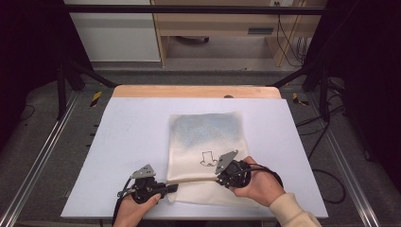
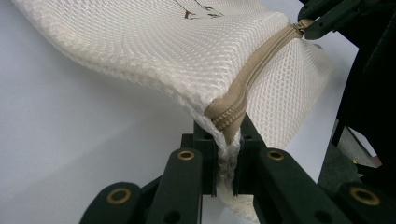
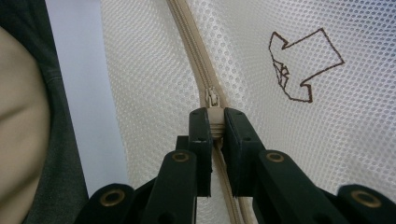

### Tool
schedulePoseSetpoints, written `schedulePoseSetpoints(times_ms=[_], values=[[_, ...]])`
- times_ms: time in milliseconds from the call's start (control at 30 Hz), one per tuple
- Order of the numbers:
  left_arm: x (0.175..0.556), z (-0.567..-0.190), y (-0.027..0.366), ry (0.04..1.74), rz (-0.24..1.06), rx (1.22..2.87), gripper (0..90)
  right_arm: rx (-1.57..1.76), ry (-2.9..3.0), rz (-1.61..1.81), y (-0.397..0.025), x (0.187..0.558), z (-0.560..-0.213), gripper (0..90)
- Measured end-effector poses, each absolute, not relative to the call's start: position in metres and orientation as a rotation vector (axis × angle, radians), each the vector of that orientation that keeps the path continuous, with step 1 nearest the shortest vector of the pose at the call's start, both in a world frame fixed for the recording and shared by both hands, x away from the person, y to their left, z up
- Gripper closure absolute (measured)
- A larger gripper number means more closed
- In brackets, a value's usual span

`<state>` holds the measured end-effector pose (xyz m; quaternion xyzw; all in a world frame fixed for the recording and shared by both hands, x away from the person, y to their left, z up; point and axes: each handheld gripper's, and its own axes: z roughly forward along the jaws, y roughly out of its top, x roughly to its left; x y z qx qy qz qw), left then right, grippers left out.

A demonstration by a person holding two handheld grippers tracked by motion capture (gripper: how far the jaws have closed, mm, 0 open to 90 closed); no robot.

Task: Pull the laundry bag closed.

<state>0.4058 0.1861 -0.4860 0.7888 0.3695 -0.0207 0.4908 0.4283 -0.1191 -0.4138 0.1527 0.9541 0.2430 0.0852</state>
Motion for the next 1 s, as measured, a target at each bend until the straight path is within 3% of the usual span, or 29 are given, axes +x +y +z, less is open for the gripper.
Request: schedulePoseSetpoints(times_ms=[1000], values=[[0.405,-0.486,0.185,0.892,-0.044,1.923,82.8,0.478,2.846,0.717,-0.131,0.427,-0.416,82.2]])
